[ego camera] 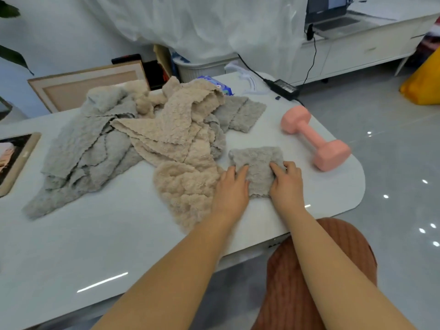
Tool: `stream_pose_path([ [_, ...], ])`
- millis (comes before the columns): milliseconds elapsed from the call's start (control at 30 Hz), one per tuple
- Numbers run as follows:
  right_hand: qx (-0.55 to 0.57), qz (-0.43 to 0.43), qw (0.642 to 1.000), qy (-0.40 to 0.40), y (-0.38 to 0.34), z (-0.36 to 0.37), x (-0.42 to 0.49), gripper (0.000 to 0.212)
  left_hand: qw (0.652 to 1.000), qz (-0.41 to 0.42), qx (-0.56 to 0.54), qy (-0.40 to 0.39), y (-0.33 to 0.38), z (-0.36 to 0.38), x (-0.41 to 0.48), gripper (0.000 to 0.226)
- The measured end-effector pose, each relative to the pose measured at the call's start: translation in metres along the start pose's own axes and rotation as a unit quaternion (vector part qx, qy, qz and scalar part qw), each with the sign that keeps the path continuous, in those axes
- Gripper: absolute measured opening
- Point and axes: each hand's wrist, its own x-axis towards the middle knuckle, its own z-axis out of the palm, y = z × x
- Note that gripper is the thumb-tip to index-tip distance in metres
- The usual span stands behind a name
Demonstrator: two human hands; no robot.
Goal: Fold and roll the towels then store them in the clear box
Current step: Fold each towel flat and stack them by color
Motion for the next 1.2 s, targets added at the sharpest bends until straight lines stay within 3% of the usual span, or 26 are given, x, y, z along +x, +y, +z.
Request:
stream_pose_path([
  [233, 0.010, 0.000, 0.999, 0.030, 0.002, -0.001, 0.000, 0.039, 0.994, -0.034, -0.076, 0.071, -0.005, -0.009, -0.020, 0.055],
  [400, -0.019, 0.013, 0.993, 0.114, -0.010, -0.010, -0.008, 0.032, 0.997, -0.049, 0.044, -0.032, -0.037, -0.032, -0.064, 0.082],
  [467, -0.006, -0.036, 0.991, 0.125, -0.024, -0.008, -0.019, 0.032, 0.997, -0.023, 0.033, -0.064, -0.050, -0.040, -0.077, 0.088],
  [533, 0.023, -0.103, 0.988, 0.115, -0.042, 0.002, -0.035, 0.031, 0.998, -0.013, -0.049, -0.046, -0.062, -0.050, -0.088, 0.084],
  [633, 0.058, -0.166, 0.984, 0.040, -0.073, 0.020, -0.061, 0.033, 0.986, -0.047, -0.157, 0.038, -0.079, -0.065, -0.101, 0.058],
  [733, 0.063, -0.169, 0.980, -0.080, -0.096, 0.031, -0.073, 0.055, 0.961, -0.137, -0.225, 0.086, -0.098, -0.087, -0.117, 0.027],
  [867, 0.106, -0.186, 0.956, -0.200, -0.127, 0.028, -0.067, 0.067, 0.917, -0.176, -0.357, -0.030, -0.125, -0.127, -0.133, 0.026],
  [933, 0.115, -0.191, 0.943, -0.249, -0.152, 0.030, -0.063, 0.061, 0.895, -0.174, -0.402, -0.082, -0.135, -0.145, -0.141, 0.034],
  [1000, 0.121, -0.197, 0.928, -0.291, -0.176, 0.034, -0.063, 0.039, 0.884, -0.177, -0.426, -0.078, -0.142, -0.161, -0.148, 0.037],
  [1067, 0.192, -0.164, 0.918, -0.304, -0.191, 0.034, -0.065, 0.022, 0.881, -0.187, -0.435, -0.020, -0.148, -0.174, -0.152, 0.025],
  [1200, 0.306, -0.069, 0.900, -0.303, -0.212, 0.024, -0.066, 0.016, 0.901, -0.222, -0.366, 0.075, -0.168, -0.193, -0.161, 0.012],
])
